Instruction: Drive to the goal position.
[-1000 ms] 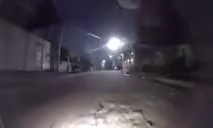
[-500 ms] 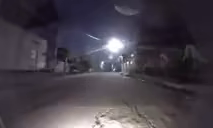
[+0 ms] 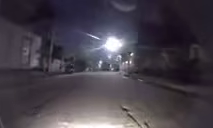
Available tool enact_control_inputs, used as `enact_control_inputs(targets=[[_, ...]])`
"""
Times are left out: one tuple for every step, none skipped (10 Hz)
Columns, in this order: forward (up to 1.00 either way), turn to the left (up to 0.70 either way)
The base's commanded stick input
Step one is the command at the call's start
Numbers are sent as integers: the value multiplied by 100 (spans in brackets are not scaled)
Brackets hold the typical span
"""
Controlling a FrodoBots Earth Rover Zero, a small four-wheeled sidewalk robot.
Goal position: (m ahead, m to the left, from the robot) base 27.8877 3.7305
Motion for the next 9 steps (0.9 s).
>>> enact_control_inputs(targets=[[100,0],[100,0],[100,0],[100,0],[100,0],[100,0],[100,0],[100,0],[100,0]])
